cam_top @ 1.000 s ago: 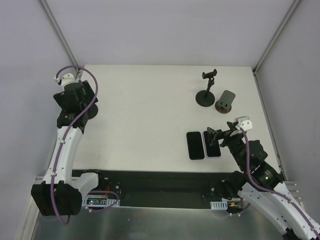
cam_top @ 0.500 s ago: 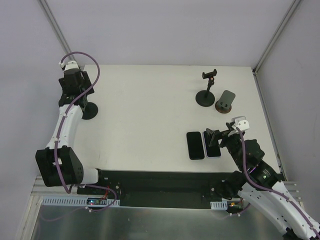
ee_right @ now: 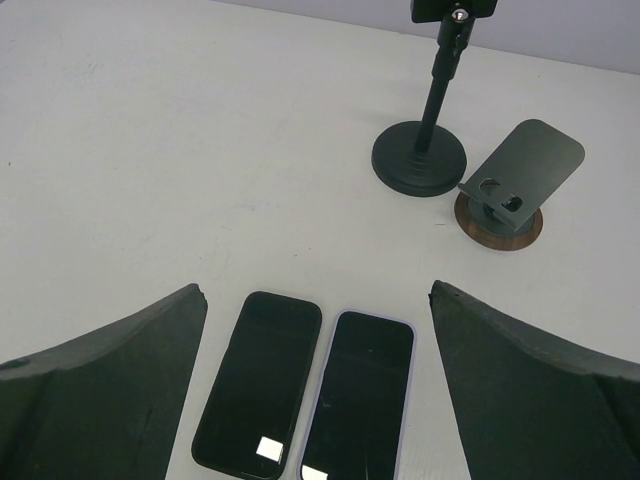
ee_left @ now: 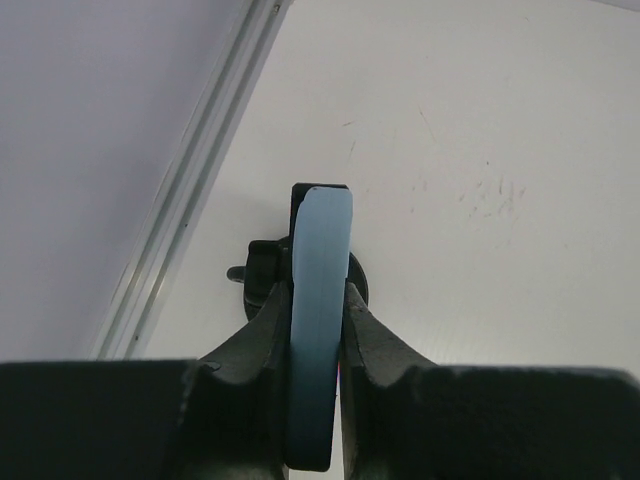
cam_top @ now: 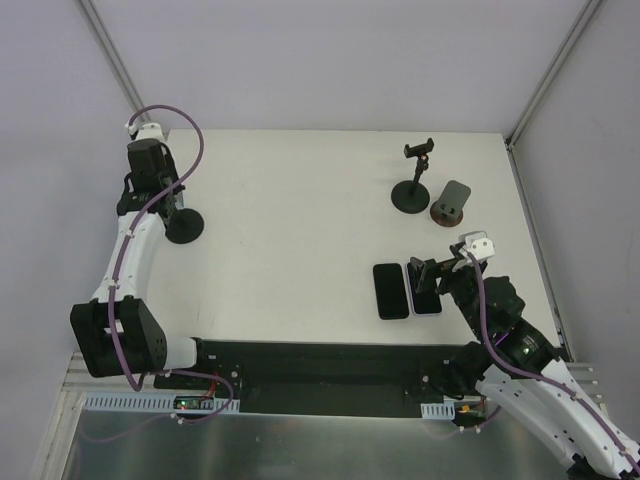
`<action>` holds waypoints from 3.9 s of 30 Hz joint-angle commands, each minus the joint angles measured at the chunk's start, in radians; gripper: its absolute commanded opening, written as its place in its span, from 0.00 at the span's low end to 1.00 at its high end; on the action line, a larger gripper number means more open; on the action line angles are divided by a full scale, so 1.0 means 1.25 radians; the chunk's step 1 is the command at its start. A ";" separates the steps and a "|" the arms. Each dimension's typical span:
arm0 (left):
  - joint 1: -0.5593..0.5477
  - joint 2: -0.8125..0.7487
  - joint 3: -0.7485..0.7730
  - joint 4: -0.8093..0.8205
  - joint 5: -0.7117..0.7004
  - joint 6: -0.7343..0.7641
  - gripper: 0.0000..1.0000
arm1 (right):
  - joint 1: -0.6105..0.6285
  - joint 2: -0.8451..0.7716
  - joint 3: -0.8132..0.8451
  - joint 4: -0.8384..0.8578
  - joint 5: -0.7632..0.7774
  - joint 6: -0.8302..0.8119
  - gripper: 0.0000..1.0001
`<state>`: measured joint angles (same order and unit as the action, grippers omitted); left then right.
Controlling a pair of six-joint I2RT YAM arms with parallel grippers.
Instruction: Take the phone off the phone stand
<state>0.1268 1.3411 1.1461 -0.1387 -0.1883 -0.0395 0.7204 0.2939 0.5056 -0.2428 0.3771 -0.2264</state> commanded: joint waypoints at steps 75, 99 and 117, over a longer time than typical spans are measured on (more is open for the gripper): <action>-0.492 -0.532 -0.260 -0.099 -0.216 -0.021 0.96 | 0.375 0.881 0.607 0.154 0.139 0.044 0.96; -0.473 -0.527 -0.280 -0.068 -0.018 0.018 0.99 | 0.285 0.834 0.533 0.137 0.170 0.068 0.89; -0.473 -0.451 -0.333 0.063 0.472 0.132 0.90 | 0.259 0.847 0.548 0.086 0.054 0.099 0.12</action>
<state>-0.4759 0.7345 0.7357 -0.1474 0.1993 0.0742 1.0519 1.3670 1.1675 -0.1200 0.4881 -0.0975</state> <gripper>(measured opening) 0.959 0.215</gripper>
